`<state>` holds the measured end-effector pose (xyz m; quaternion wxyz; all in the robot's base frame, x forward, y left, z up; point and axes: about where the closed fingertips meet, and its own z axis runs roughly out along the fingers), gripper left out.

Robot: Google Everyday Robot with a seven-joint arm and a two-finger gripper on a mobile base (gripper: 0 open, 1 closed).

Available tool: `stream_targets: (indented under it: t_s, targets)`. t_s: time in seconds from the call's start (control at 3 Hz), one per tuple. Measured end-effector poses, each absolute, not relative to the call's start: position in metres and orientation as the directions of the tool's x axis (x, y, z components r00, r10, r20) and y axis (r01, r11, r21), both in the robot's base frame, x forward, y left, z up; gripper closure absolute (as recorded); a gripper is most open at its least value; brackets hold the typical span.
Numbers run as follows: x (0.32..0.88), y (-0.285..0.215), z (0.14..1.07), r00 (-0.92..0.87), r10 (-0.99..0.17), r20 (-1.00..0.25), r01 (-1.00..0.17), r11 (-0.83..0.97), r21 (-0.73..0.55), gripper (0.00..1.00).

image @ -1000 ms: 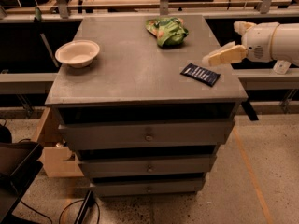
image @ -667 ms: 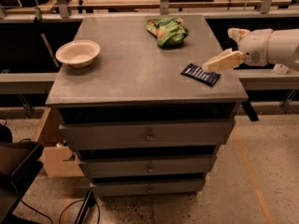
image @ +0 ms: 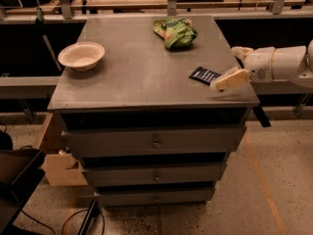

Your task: Move rxbar blueberry near paper bowl

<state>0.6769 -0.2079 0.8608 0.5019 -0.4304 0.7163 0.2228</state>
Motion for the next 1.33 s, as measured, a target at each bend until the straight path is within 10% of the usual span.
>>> stream_targets:
  t_s: [0.33, 1.33]
  targets:
    - [0.664, -0.207, 0.832, -0.173, -0.377, -0.91, -0.832, 0.55, -0.07, 0.02]
    - [0.653, -0.2, 0.824, -0.206, -0.37, -0.906, -0.822, 0.568, -0.046, 0.7]
